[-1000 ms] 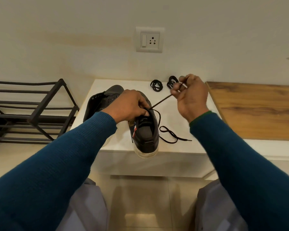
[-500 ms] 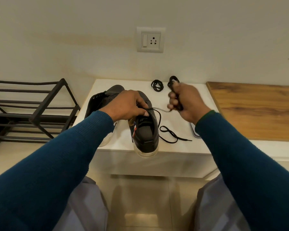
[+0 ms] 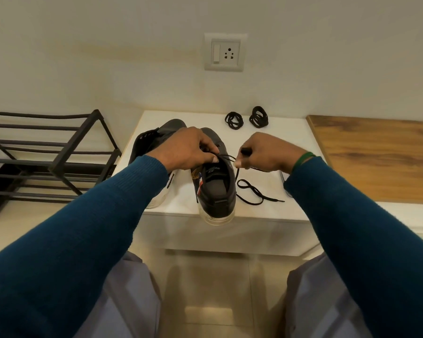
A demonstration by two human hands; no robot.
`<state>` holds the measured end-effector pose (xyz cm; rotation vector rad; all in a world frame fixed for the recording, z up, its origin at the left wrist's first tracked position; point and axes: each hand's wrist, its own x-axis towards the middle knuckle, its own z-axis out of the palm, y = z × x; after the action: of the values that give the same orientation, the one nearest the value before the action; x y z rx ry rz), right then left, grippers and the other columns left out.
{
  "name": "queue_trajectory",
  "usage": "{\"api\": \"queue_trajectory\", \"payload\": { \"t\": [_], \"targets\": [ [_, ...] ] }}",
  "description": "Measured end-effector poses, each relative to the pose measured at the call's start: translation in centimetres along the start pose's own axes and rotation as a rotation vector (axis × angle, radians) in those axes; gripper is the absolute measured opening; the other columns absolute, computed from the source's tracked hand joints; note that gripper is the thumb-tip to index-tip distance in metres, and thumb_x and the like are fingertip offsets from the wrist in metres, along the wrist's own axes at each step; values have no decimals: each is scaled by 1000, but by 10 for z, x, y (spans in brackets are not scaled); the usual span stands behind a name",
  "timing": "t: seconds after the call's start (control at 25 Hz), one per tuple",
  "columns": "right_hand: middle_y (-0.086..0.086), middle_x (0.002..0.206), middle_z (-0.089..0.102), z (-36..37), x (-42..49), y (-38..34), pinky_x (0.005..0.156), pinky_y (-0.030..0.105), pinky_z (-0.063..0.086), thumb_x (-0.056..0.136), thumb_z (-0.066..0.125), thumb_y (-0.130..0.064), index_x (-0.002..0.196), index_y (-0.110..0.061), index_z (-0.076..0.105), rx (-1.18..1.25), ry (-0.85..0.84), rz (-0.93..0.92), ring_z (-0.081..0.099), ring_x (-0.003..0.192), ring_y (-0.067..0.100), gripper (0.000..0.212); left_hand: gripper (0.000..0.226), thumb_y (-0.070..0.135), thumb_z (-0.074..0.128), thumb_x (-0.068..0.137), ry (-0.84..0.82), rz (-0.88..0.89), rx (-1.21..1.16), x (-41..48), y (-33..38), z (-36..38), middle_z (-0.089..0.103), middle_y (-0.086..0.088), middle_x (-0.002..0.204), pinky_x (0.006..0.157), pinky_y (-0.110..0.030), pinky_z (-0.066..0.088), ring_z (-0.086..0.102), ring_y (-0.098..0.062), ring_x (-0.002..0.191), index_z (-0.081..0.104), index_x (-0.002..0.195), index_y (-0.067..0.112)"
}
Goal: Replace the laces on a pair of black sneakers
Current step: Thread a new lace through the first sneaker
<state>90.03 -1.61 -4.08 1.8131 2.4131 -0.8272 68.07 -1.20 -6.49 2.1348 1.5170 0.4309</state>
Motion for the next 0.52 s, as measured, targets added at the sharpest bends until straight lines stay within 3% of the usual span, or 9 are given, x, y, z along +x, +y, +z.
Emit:
{"api": "queue_trajectory", "payload": {
  "t": [0.08, 0.2, 0.24, 0.36, 0.52],
  "targets": [
    [2, 74, 66, -4, 1, -4, 55, 30, 43, 94, 65, -19, 85, -7, 71, 302, 32, -102, 51, 60, 18, 16, 22, 35, 78, 84, -4, -6, 0, -1, 0, 0, 61, 25, 92, 73, -13, 35, 53, 7, 89, 75, 105, 36],
    [3, 76, 57, -12, -2, 0, 55, 28, 34, 100, 48, -6, 80, -9, 60, 1230, 289, -233, 42, 57, 13, 23, 24, 38, 79, 82, -2, -25, 2, -2, 0, -2, 61, 22, 98, 72, -14, 36, 54, 4, 92, 73, 105, 40],
    [2, 80, 60, -12, -2, 1, 57, 28, 35, 102, 46, -9, 81, -13, 59, 1387, 347, -226, 46, 61, 12, 25, 24, 37, 79, 82, 4, -28, 10, -2, 0, -2, 61, 20, 100, 72, -14, 37, 55, 1, 94, 72, 106, 39],
    [2, 91, 71, 5, 3, 1, 60, 28, 42, 105, 42, -20, 87, -21, 56, 1355, 366, -53, 57, 75, 14, 23, 21, 32, 74, 86, 36, -12, 88, -1, 4, 5, 62, 13, 100, 75, -20, 43, 59, -5, 93, 72, 107, 32],
    [5, 69, 57, 19, 4, 4, 48, 29, 48, 104, 46, -21, 84, -14, 54, 1135, 146, 327, 52, 57, 17, 23, 18, 30, 68, 89, 90, 28, 174, -5, 9, 8, 61, 13, 92, 79, -28, 53, 60, -6, 85, 73, 106, 29]
  ]
}}
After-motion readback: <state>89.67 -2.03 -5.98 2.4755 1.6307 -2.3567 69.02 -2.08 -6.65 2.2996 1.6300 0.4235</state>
